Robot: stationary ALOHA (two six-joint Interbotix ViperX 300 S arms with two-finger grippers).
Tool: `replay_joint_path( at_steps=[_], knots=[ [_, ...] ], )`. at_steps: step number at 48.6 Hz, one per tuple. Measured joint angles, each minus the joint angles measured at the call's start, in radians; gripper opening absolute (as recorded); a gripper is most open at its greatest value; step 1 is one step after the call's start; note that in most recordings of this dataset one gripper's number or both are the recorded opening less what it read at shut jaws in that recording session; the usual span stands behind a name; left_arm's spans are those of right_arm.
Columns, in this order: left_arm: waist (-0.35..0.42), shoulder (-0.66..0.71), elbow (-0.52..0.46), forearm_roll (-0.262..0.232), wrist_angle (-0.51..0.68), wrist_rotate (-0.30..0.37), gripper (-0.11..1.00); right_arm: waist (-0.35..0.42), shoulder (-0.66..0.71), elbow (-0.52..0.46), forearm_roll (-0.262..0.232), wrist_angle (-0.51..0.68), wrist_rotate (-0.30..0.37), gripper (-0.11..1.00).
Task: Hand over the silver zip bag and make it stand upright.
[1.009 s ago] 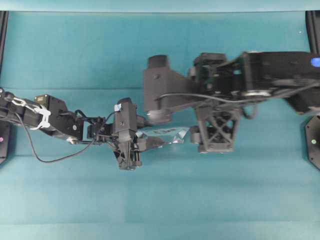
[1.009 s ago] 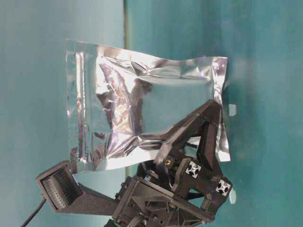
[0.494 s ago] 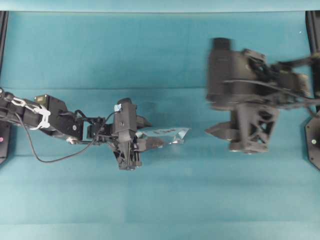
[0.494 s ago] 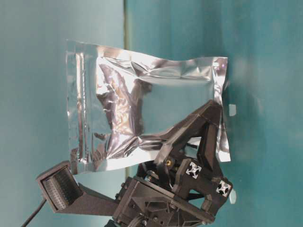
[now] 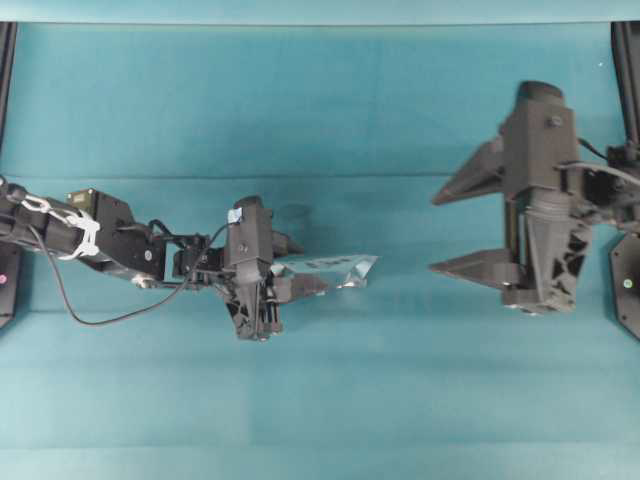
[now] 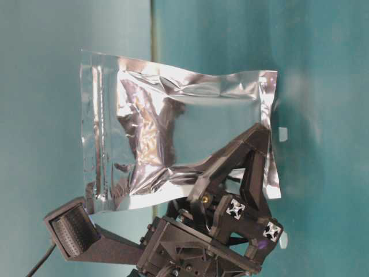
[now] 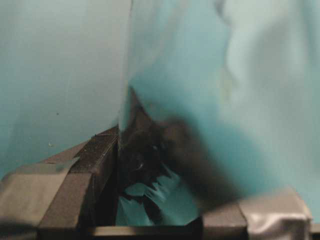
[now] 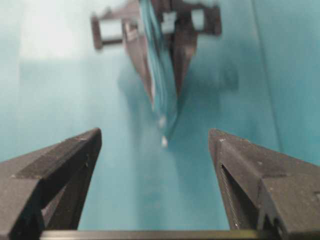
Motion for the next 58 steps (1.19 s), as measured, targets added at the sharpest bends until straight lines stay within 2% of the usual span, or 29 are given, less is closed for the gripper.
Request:
replay_joint_path(
  at_steps=[15, 58],
  knots=[
    [0.000, -0.002, 0.000, -0.002, 0.000, -0.002, 0.30, 0.000, -0.066, 0.060, 0.000, -0.069, 0.003, 0.87],
    [0.003, 0.000, 0.000, -0.002, 0.000, -0.002, 0.30, -0.002, -0.063, 0.064, 0.002, -0.098, 0.003, 0.87]
  ],
)
